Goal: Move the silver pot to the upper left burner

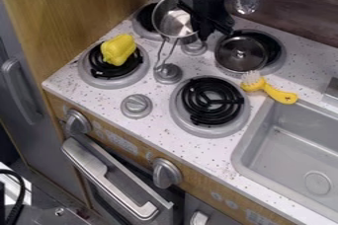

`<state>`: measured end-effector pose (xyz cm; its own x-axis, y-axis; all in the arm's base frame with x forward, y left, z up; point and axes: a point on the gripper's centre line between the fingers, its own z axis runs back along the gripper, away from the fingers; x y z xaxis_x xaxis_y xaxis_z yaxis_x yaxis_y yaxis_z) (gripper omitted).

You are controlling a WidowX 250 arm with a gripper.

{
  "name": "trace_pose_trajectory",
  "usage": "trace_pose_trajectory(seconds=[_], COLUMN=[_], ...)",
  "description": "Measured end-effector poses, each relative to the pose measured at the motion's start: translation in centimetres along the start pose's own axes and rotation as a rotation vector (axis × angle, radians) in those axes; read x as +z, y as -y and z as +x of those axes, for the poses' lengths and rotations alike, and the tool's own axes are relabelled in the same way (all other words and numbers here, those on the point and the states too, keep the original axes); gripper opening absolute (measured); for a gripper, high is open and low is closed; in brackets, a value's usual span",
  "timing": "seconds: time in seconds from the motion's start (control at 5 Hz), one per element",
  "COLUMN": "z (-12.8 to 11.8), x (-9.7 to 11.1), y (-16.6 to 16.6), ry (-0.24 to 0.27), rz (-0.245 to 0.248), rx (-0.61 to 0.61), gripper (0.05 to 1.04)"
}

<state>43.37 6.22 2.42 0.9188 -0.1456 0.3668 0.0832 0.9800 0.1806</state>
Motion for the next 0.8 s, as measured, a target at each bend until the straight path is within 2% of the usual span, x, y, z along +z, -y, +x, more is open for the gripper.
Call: trace_pose_trajectory(seconds=[0.2,0.4,0.6,0.8], z=[1.4,1.5,1.7,2.5], x=[-1.5,-4.1,-5.2,-5.5], y=[-2.8,-4.5,-5.8,-6.3], ry=[0.026,0.024,0.045,0.084], rz=[0.035,0.081,0.108,0.105], rx=[-0.012,-0.047,-0.038,-0.032], gripper=[0.071,0.071,0.071,0.071])
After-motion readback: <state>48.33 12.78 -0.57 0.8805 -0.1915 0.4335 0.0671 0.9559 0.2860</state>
